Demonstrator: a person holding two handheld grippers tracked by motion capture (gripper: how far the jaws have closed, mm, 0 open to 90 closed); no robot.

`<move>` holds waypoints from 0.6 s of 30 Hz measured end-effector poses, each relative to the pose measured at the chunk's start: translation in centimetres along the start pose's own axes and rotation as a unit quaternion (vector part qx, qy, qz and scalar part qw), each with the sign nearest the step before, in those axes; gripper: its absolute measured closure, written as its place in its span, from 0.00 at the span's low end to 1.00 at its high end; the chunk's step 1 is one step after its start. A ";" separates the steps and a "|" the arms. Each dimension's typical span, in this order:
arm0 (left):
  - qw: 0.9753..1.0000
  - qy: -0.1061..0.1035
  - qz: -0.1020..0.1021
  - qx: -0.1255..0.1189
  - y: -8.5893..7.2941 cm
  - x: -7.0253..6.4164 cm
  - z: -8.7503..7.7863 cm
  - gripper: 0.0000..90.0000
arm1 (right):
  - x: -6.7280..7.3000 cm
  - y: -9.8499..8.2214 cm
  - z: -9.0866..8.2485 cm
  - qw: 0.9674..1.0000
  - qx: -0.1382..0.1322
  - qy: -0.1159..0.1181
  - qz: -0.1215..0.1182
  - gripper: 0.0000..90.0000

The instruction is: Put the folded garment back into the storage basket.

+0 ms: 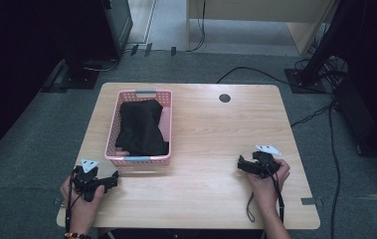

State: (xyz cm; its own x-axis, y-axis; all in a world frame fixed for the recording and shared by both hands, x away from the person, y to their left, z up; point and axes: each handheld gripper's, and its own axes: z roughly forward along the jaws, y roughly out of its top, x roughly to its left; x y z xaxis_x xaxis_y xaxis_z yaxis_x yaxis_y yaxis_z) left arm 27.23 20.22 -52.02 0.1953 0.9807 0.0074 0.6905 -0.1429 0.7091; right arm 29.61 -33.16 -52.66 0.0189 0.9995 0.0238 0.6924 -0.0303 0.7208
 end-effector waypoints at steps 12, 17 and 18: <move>1.000 0.000 0.000 0.000 0.0 0.0 0.0 0.00 | -1.2 -0.5 -0.6 1.000 0.000 -0.003 0.002 0.03; 1.000 0.000 0.000 0.000 0.0 0.0 0.0 0.00 | -1.7 -0.7 -0.8 1.000 -0.001 -0.006 0.005 0.03; 1.000 0.000 0.000 0.000 0.0 0.0 0.0 0.00 | -1.8 -0.8 -0.8 1.000 -0.001 -0.006 0.005 0.03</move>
State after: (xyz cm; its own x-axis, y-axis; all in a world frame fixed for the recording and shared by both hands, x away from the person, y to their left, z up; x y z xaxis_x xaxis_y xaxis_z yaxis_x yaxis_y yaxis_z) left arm 27.23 20.22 -52.02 0.1954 0.9807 0.0074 0.6904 -0.1429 0.7092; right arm 28.46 -34.95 -52.69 0.0345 0.9992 0.0223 0.6910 -0.0400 0.7218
